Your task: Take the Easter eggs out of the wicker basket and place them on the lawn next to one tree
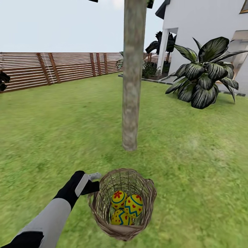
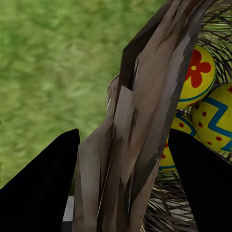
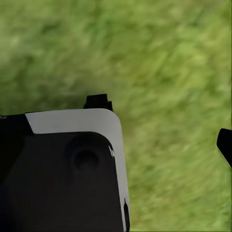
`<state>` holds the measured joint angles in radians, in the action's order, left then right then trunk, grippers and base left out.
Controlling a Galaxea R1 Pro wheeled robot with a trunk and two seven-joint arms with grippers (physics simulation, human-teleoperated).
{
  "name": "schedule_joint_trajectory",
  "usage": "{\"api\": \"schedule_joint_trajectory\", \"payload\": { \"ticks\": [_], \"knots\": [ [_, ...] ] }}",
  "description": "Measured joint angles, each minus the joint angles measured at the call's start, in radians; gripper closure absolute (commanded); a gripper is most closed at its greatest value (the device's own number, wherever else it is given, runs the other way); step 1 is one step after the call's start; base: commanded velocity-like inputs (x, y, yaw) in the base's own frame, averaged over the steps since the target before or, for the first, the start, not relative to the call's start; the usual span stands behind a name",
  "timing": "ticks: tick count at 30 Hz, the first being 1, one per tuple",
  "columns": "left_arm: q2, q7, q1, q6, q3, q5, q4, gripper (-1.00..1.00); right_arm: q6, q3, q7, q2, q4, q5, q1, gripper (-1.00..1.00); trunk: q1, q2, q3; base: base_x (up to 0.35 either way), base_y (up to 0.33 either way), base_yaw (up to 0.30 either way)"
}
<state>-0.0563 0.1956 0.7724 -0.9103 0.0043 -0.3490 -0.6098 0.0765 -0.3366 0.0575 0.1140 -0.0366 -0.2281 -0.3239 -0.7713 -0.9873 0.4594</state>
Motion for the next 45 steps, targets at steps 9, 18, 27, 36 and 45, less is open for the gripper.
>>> {"api": "schedule_joint_trajectory", "payload": {
  "ticks": [9,18,27,36,45],
  "knots": [
    [0.0,0.0,0.0,0.0,0.0,0.006,0.0,1.0,-0.001,0.0,0.001,0.0,-0.002,-0.001,0.0,-1.0,0.0,0.0,0.0,0.328,0.0,0.124],
    [0.0,0.001,0.0,-0.002,-0.001,0.019,0.0,1.0,0.0,0.0,-0.001,0.0,-0.002,0.0,0.0,-1.0,0.0,0.0,0.0,0.328,0.0,0.11],
    [0.0,0.0,0.0,-0.001,0.0,0.012,-0.001,1.0,0.0,0.0,-0.005,0.001,-0.004,0.002,0.0,-1.0,0.0,0.0,0.0,0.328,0.0,0.001],
    [0.0,0.0,0.0,-0.001,0.0,0.007,-0.001,1.0,-0.001,0.0,-0.004,0.0,-0.004,0.001,0.0,-1.0,0.0,0.0,0.0,0.328,0.0,0.0],
    [0.0,0.0,0.0,-0.001,0.0,0.007,-0.001,1.0,-0.001,0.0,-0.004,0.0,-0.004,0.001,0.0,-1.0,0.0,0.0,0.0,0.328,0.0,0.0]
  ]
}}
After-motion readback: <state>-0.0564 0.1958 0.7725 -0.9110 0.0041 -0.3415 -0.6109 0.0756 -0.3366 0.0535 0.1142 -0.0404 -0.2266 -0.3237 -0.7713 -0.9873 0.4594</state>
